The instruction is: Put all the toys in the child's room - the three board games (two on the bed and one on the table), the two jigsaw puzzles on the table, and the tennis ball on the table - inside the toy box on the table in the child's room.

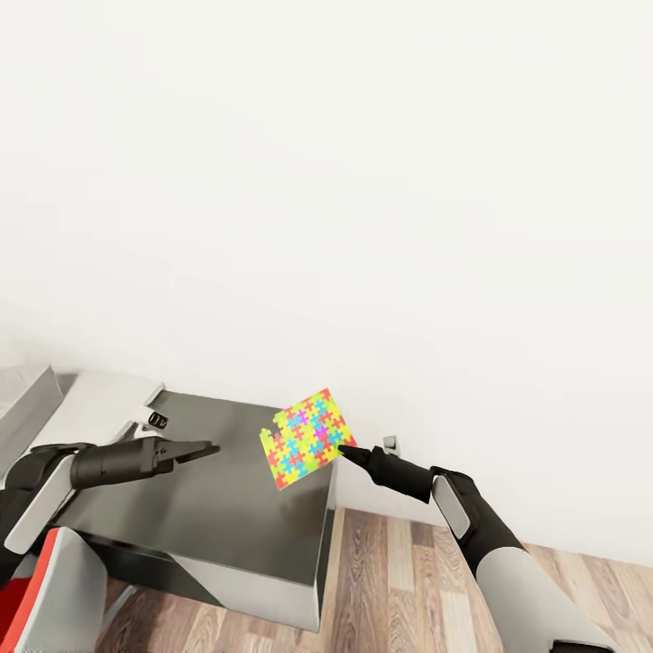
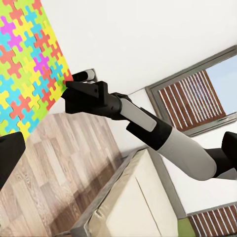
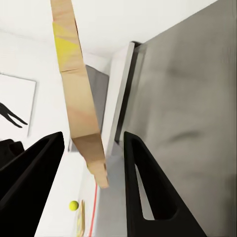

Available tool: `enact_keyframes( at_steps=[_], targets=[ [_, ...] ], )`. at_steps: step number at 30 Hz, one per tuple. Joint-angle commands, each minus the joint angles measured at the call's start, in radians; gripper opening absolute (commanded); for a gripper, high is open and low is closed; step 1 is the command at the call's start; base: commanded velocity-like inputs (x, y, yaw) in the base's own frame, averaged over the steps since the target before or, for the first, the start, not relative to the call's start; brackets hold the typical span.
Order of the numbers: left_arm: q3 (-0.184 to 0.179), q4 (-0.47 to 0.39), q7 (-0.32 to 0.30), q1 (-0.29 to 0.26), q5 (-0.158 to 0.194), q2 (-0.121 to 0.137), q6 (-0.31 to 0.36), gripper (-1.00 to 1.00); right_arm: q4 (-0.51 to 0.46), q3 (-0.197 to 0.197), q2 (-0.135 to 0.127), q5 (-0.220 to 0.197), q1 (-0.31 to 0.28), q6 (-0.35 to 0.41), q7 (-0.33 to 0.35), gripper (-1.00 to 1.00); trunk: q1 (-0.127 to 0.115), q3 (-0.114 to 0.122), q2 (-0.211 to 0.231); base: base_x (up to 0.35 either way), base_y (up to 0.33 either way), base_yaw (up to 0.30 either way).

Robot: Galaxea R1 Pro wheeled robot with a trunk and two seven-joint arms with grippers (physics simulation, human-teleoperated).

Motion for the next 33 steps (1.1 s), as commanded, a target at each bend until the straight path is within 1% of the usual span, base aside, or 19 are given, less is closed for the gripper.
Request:
enact_keyframes(
  at_steps=[1, 6, 11, 14, 20, 30, 33],
  targets=[
    [-0.002, -0.003, -0.001, -0.001, 0.004, 0.001, 0.007, 1.0, 0.0, -0.004, 0.001, 0.0, -0.001, 0.005, 0.002, -1.0, 0.0, 0.0, -0.002, -0.033, -0.004, 0.073],
    [-0.004, -0.035, -0.001, 0.0, 0.005, 0.002, 0.01, 1.0, 0.0, -0.004, 0.001, 0.001, -0.001, 0.005, 0.002, -1.0, 0.0, 0.008, -0.002, -0.039, -0.002, 0.073],
    [-0.005, -0.057, -0.001, 0.004, 0.004, 0.004, 0.011, 1.0, -0.001, -0.004, 0.001, 0.0, -0.001, 0.005, 0.003, -1.0, 0.0, 0.016, -0.002, -0.201, 0.0, 0.073],
    [-0.005, -0.06, -0.001, 0.005, 0.001, 0.005, 0.012, 1.0, -0.002, -0.004, 0.001, 0.001, -0.001, 0.005, 0.003, -1.0, 0.0, 0.021, -0.002, -0.073, 0.0, 0.073],
    [-0.005, -0.061, -0.001, 0.005, 0.002, 0.024, 0.015, 1.0, -0.003, -0.004, 0.001, 0.001, -0.001, 0.005, 0.003, -1.0, 0.0, 0.031, -0.002, -0.039, 0.0, 0.073],
    [-0.005, -0.061, -0.002, 0.006, 0.002, 0.027, 0.015, 1.0, -0.004, -0.004, 0.001, 0.001, -0.001, 0.004, 0.003, -1.0, 0.0, 0.048, -0.002, -0.043, 0.0, 0.073],
    [-0.005, -0.061, -0.002, 0.006, 0.001, 0.027, 0.015, 1.0, -0.004, -0.003, 0.001, 0.001, -0.001, -0.013, 0.003, -1.0, 0.0, 0.053, -0.002, -0.001, 0.0, 0.073]
  ],
)
